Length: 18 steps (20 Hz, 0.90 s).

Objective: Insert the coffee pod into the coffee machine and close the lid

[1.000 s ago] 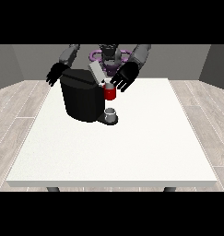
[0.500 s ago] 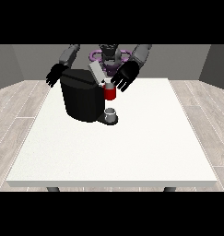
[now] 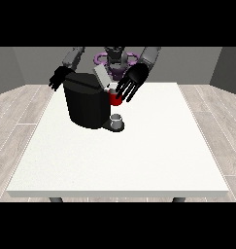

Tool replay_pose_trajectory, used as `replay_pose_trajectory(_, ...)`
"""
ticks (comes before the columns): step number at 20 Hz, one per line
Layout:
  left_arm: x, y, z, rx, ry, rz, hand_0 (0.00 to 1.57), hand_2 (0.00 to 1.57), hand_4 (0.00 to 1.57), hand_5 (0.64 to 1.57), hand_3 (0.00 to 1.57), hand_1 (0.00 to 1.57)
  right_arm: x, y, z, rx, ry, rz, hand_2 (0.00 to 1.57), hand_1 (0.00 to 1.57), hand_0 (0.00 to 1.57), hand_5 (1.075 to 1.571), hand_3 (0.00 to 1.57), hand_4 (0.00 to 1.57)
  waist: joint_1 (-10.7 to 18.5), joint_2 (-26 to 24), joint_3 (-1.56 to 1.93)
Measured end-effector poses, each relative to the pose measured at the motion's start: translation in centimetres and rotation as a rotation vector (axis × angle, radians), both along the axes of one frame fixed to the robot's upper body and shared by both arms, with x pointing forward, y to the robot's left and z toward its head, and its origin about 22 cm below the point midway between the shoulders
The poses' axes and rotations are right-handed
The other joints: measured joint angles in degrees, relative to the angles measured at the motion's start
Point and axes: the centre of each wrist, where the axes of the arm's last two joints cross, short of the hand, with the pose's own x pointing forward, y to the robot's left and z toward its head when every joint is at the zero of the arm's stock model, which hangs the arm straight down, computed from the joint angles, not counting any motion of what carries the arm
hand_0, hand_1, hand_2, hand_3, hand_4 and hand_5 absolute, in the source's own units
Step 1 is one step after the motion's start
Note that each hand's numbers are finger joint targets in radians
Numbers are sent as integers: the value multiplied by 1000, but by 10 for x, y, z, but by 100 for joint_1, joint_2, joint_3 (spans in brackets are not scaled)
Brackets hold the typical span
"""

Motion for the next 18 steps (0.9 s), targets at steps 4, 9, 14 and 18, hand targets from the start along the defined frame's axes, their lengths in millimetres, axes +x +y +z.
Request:
replay_pose_trajectory(4,0,-5,-13,16,39,-16,0,0,0,1571,0,0,-3,-5,-7,3,28,-13,0,0,0,1571,0,424,92,-183,-5)
replay_pose_trajectory(9,-1,-3,-19,28,65,-24,0,0,0,1571,0,0,-8,-9,-17,2,53,-29,0,0,0,1571,0,381,217,-365,-10)
replay_pose_trajectory(14,-2,-12,-39,19,89,-29,0,0,0,1571,0,0,-10,-12,-21,19,73,-39,0,0,0,1571,0,433,318,-596,-11)
replay_pose_trajectory(18,-5,-9,-58,-54,139,-40,0,0,0,1571,0,0,-20,-19,-31,26,106,-58,0,0,0,1571,0,398,452,-943,-13)
